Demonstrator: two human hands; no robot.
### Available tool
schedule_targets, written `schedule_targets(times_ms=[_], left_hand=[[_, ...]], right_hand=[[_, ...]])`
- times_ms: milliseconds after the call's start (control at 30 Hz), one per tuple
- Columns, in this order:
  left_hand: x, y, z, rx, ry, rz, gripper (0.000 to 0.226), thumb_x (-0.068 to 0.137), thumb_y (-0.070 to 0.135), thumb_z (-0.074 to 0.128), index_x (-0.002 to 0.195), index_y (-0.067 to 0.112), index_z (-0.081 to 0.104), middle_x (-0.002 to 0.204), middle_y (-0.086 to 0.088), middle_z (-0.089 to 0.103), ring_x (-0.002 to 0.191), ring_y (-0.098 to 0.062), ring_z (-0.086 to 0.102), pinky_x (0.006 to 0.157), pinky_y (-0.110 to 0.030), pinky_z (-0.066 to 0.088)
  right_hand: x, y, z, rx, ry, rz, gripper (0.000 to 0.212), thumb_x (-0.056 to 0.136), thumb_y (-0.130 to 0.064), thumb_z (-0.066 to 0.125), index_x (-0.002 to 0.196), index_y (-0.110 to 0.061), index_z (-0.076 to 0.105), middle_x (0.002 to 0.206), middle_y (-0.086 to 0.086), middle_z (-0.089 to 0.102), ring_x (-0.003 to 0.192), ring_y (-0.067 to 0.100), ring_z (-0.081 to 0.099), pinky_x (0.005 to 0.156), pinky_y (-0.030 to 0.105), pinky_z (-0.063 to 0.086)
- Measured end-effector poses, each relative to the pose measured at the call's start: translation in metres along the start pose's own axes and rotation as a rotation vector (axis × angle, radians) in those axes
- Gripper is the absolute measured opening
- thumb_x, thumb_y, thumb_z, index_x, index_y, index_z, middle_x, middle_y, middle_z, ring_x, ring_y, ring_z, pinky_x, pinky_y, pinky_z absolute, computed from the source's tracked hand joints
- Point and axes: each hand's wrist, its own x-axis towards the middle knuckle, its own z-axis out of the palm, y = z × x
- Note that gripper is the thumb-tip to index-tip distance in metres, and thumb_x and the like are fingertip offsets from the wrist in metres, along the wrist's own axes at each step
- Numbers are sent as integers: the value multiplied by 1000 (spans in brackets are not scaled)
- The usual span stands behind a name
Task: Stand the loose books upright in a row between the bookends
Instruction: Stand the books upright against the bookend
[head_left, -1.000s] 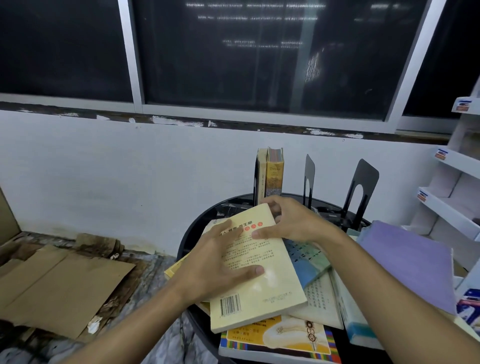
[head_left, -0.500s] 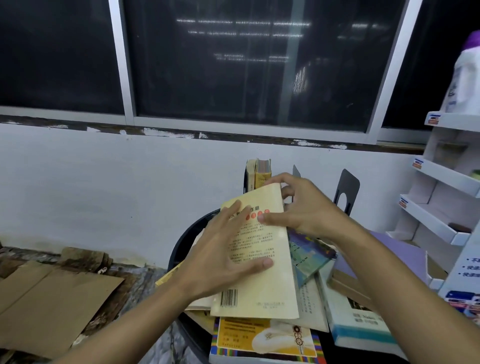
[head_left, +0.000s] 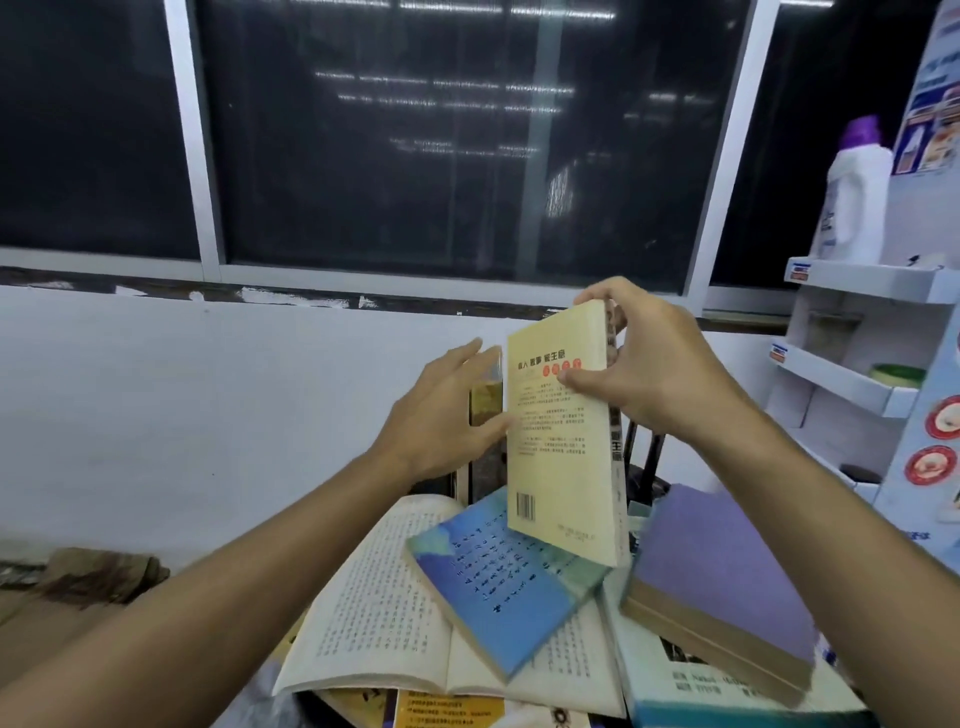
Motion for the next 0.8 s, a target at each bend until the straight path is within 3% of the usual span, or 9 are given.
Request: schedule_targets(times_ms=[133, 233, 333, 433, 567, 733, 800], left_hand=[[27, -4, 15, 99, -34, -4, 83, 90, 50, 67, 159, 34, 24, 168, 10, 17, 154, -14, 16, 119, -48, 33], [40, -12, 26, 150, -66, -22, 84, 88, 50, 71, 158, 33, 27, 167, 7, 21, 153, -17, 20, 117, -47, 32], [49, -25, 37, 208, -115, -44, 79, 85, 48, 73, 152, 31, 36, 161, 6, 33, 148, -23, 28, 114, -53, 36], [55, -37, 45, 235, -160, -88, 81, 83, 47, 74, 153, 32, 35, 159, 7, 33, 147, -25, 29, 112, -57, 37], [57, -42, 52, 163, -124, -81, 81, 84, 38, 78, 153, 29, 35, 158, 7, 33, 144, -23, 32, 101, -52, 49], [56, -48, 59, 127, -96, -76, 81, 87, 29, 78, 154, 28, 34, 163, 6, 27, 147, -22, 27, 106, -46, 45], [57, -50, 61, 116, -80, -70, 81, 86, 29, 79, 153, 28, 35, 162, 8, 27, 146, -21, 29, 104, -44, 45]], right_hand=[[13, 12, 8, -69, 57, -12, 57, 78, -20, 87, 120, -28, 49, 109, -7, 60, 98, 13, 61, 54, 14, 47], [24, 19, 19, -92, 114, -28, 57, 80, -18, 86, 120, -26, 46, 113, -2, 60, 102, 18, 61, 63, 30, 60], [39, 22, 34, -107, 164, -57, 55, 80, -13, 84, 119, -22, 46, 112, 2, 59, 103, 21, 59, 75, 41, 61], [54, 25, 51, -121, 207, -95, 53, 82, -10, 82, 117, -21, 44, 110, 3, 56, 99, 21, 57, 73, 37, 56], [69, 27, 68, -135, 242, -73, 52, 85, -8, 78, 121, -18, 41, 111, 4, 51, 96, 19, 51, 69, 27, 41], [76, 40, 96, -113, 256, -56, 51, 87, -5, 73, 124, -17, 41, 115, 8, 50, 101, 29, 56, 64, 32, 47], [77, 49, 109, -106, 249, -38, 52, 88, -8, 74, 128, -17, 41, 120, 8, 50, 108, 29, 56, 60, 19, 40]])
